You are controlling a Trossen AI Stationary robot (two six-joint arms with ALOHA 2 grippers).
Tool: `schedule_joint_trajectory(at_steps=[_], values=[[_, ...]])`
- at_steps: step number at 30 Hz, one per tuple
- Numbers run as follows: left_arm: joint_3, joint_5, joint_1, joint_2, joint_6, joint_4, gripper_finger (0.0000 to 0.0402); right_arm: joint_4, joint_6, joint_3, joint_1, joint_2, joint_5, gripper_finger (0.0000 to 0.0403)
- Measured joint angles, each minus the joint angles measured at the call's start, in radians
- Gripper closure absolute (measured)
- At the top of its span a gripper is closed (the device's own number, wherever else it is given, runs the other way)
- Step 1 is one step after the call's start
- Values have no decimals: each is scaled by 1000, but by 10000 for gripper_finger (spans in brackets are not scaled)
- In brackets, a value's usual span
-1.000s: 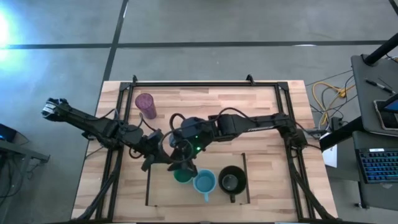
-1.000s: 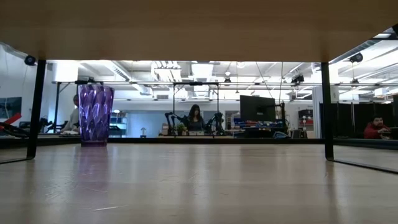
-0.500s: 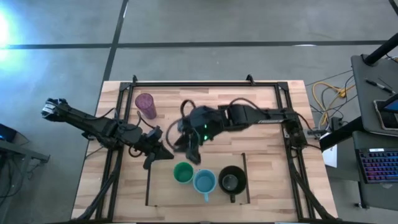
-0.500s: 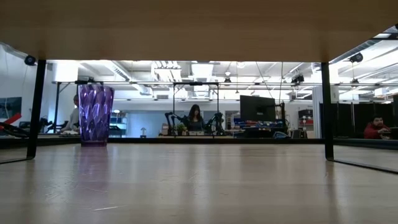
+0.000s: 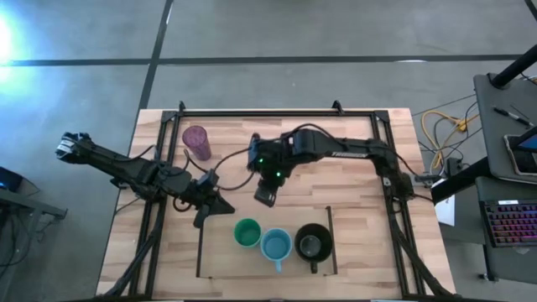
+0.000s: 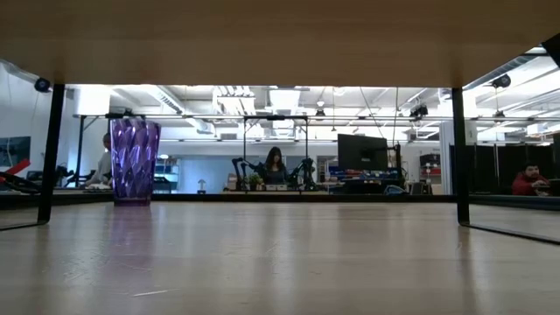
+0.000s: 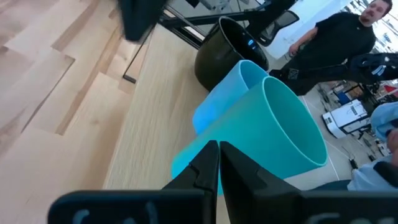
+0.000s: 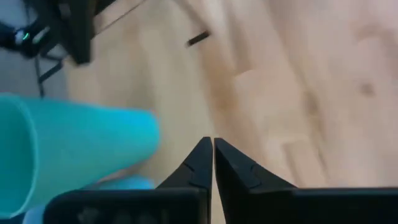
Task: Stack small to large cups/mugs on shelf
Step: Put the purple glass on the shelf
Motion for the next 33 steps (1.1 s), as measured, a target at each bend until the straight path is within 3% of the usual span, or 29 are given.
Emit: schedule_joint_trajectory(at_steps=[14, 33], values=[[-9, 0, 0, -2, -1, 1, 402, 11, -30, 0, 74, 45, -125, 394], [-9, 0, 0, 0, -2, 3, 402, 164, -24, -12, 130, 102, -263, 394]])
